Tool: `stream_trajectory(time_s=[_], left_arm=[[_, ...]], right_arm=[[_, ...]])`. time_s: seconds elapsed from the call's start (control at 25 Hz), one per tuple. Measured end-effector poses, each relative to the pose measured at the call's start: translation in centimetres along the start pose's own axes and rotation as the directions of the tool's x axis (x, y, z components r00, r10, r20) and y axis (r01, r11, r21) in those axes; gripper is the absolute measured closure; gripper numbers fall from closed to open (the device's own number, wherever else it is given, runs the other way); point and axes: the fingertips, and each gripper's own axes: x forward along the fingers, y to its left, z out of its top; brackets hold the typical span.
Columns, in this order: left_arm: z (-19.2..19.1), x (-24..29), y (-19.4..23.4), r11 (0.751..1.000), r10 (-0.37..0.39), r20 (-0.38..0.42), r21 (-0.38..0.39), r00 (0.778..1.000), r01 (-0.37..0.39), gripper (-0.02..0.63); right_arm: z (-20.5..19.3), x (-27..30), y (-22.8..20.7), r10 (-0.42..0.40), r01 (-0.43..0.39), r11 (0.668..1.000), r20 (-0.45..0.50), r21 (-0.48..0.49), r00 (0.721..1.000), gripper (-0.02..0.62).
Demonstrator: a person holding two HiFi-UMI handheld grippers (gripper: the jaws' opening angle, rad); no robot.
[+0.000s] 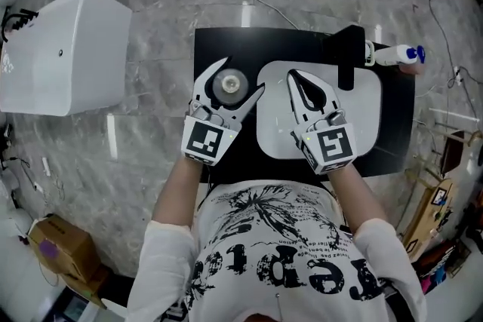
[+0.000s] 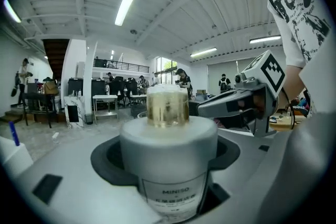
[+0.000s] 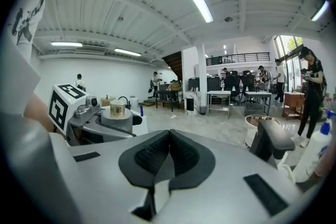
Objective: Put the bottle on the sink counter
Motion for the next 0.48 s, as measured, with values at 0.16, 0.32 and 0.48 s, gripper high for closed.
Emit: stream_trajectory(time_s=[0.16, 0.32, 0.48], left_arm=[[-3.7, 3.0, 1.8, 0.999, -0.022, -0.032, -0.041, 0.999, 0.021, 0.256], [-6.7, 5.5, 3.1, 0.997, -0.060, -0.078, -0.060, 0.995, 0.055, 0.256], [-9.8, 7.7, 4.3, 0.995, -0.083, -0.139, -0.065, 0.987, 0.075, 0.256]], right_arm=[[-1.8, 2.5, -1.2, -0.028, 0.028, 0.999, -0.002, 0.035, 1.000, 0.581], [-3.2, 4.2, -2.5, -0.061, 0.061, 0.996, -0.002, 0.059, 0.998, 0.581], [-5.3, 5.5, -3.6, -0.081, 0.083, 0.993, -0.022, 0.086, 0.996, 0.581]])
